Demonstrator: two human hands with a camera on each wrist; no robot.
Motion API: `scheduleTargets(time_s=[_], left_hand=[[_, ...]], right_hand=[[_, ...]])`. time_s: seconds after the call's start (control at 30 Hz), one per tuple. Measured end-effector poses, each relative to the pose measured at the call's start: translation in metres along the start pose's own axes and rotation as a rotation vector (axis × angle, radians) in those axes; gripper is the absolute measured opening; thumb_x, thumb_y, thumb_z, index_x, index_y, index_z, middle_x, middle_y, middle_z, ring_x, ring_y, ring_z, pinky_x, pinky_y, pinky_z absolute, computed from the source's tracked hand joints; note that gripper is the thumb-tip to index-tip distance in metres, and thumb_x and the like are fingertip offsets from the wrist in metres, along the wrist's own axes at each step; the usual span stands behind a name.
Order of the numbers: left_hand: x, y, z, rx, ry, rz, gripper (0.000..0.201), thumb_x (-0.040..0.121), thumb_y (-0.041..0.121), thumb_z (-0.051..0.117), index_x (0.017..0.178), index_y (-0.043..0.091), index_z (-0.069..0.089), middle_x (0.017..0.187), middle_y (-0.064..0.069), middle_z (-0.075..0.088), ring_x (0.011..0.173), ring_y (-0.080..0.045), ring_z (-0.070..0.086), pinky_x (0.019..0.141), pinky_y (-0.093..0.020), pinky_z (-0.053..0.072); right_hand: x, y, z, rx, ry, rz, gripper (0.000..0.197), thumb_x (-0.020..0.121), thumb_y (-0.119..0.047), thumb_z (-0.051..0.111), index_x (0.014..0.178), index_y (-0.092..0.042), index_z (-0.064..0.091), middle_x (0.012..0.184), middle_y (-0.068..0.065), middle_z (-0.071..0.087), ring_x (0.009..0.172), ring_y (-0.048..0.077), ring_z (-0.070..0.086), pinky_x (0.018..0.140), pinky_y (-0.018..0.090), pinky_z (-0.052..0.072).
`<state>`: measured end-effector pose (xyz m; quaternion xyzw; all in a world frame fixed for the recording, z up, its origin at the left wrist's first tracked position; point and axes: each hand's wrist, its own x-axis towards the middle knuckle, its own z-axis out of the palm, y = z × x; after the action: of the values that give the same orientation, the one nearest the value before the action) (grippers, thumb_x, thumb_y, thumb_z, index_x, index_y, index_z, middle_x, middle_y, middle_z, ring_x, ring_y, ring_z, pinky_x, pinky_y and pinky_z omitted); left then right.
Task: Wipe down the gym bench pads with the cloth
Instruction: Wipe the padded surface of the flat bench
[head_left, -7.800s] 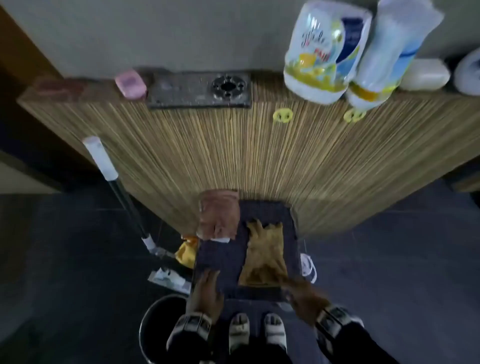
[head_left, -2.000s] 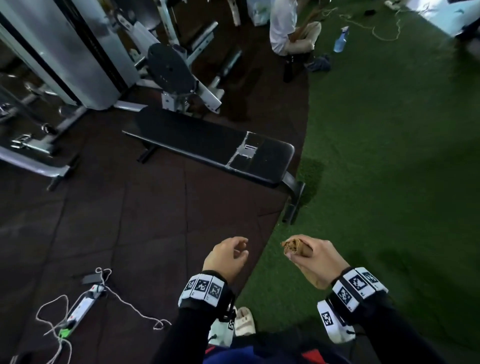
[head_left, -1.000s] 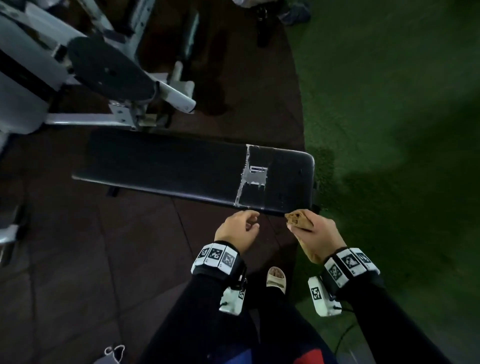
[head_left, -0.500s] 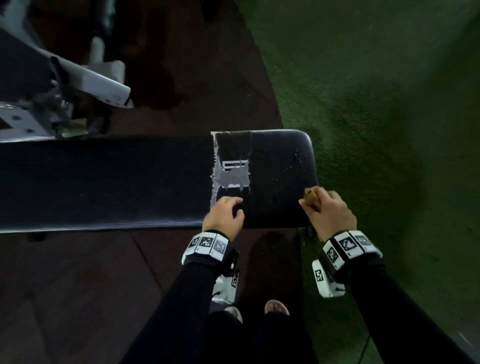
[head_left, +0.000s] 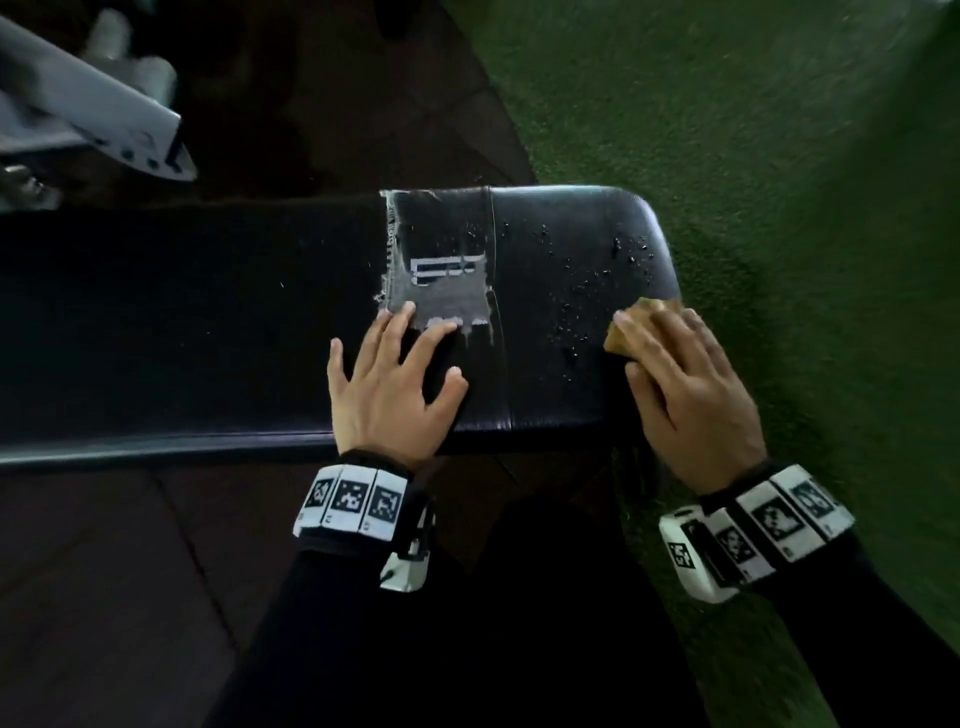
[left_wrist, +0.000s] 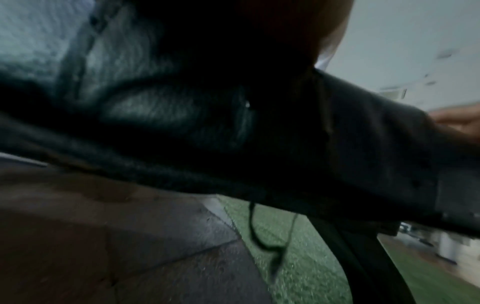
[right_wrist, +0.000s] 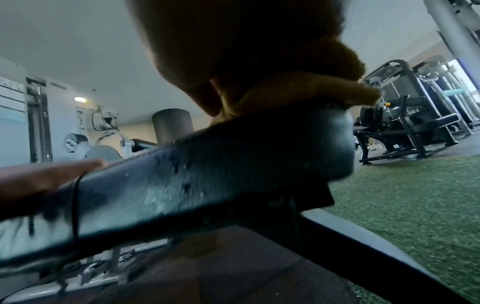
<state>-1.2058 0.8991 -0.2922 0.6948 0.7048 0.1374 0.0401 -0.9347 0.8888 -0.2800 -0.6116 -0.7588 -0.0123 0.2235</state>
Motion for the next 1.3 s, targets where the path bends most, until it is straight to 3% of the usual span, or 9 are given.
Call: scheduleTargets(time_s=[0.23,0.4,0.57,0.73,0.83,0.93,1.03,1.17,1.3], left_hand=[[0.003,-0.004,0.014,0.028,0.074,0.001,0.054,0.087,0.061,0.018,0.139,0.051,0.028,0.156,0.011,0.024,0.146,-0.01,0.013,0.116,-0.049,0.003],[0.004,-0.002,0.01,0.031,0.022,-0.008,0.055,0.087,0.062,0.017,0.141,0.051,0.025,0.157,0.012,0.02,0.146,-0.01,0.009,0.116,-0.05,0.002],[0.004,-0.003,0.011,0.043,0.037,0.002,0.056,0.087,0.062,0.016,0.141,0.051,0.025,0.157,0.012,0.02,0.146,-0.01,0.01,0.116,-0.05,0.004],[0.005,-0.003,0.011,0.026,0.032,-0.003,0.06,0.084,0.063,0.013,0.141,0.051,0.025,0.157,0.012,0.02,0.146,-0.01,0.009,0.116,-0.05,0.002],[0.004,-0.001,0.011,0.032,0.035,-0.004,0.061,0.084,0.063,0.012,0.142,0.05,0.025,0.157,0.011,0.02,0.146,-0.01,0.009,0.116,-0.05,0.002],[0.004,0.0,0.01,0.022,0.039,-0.01,0.061,0.082,0.063,0.012,0.14,0.051,0.027,0.157,0.011,0.022,0.146,-0.01,0.01,0.115,-0.05,0.003],[0.006,0.0,0.01,0.017,0.042,-0.013,0.058,0.083,0.063,0.015,0.138,0.051,0.029,0.156,0.011,0.023,0.146,-0.01,0.011,0.115,-0.051,0.003],[0.004,-0.001,0.011,0.032,0.038,-0.003,0.056,0.086,0.062,0.017,0.14,0.05,0.027,0.157,0.011,0.021,0.146,-0.01,0.009,0.115,-0.05,0.002],[0.003,-0.003,0.011,0.034,0.041,0.006,0.054,0.089,0.061,0.02,0.141,0.05,0.026,0.157,0.011,0.02,0.146,-0.01,0.009,0.116,-0.049,0.002]], right_hand=[[0.015,-0.009,0.023,-0.017,-0.024,0.165,0.049,0.096,-0.045,0.026,0.143,-0.032,0.035,0.154,0.006,0.026,0.143,0.028,0.021,0.116,0.046,0.02],[0.04,-0.05,0.031,-0.072,-0.252,0.123,0.048,0.098,-0.043,0.026,0.145,-0.043,0.019,0.158,-0.005,0.012,0.146,0.022,0.005,0.119,0.04,0.004],[0.011,-0.079,0.03,-0.031,-0.238,-0.08,0.046,0.099,-0.041,0.027,0.145,-0.042,0.023,0.156,-0.01,0.02,0.145,0.021,0.01,0.119,0.038,0.01],[-0.032,-0.042,0.009,-0.063,-0.148,-0.154,0.046,0.1,-0.036,0.026,0.144,-0.029,0.034,0.153,-0.005,0.028,0.144,0.019,0.02,0.115,0.041,0.022],[-0.031,-0.009,0.003,-0.084,-0.142,-0.047,0.046,0.101,-0.032,0.024,0.145,-0.023,0.033,0.153,-0.001,0.027,0.144,0.017,0.018,0.116,0.042,0.019],[-0.008,0.007,0.009,-0.036,-0.184,0.167,0.047,0.099,-0.034,0.027,0.146,-0.032,0.028,0.156,-0.005,0.02,0.145,0.017,0.011,0.118,0.039,0.01],[0.023,-0.006,0.02,-0.032,-0.212,0.249,0.046,0.098,-0.037,0.029,0.143,-0.04,0.028,0.157,-0.009,0.017,0.145,0.019,0.008,0.118,0.04,0.007],[0.034,-0.051,0.031,-0.036,-0.233,0.114,0.044,0.098,-0.039,0.031,0.142,-0.043,0.031,0.155,-0.011,0.021,0.145,0.02,0.008,0.118,0.039,0.006],[-0.001,-0.072,0.027,-0.018,-0.198,-0.093,0.043,0.099,-0.039,0.032,0.141,-0.042,0.034,0.153,-0.013,0.026,0.145,0.018,0.012,0.117,0.039,0.015]])
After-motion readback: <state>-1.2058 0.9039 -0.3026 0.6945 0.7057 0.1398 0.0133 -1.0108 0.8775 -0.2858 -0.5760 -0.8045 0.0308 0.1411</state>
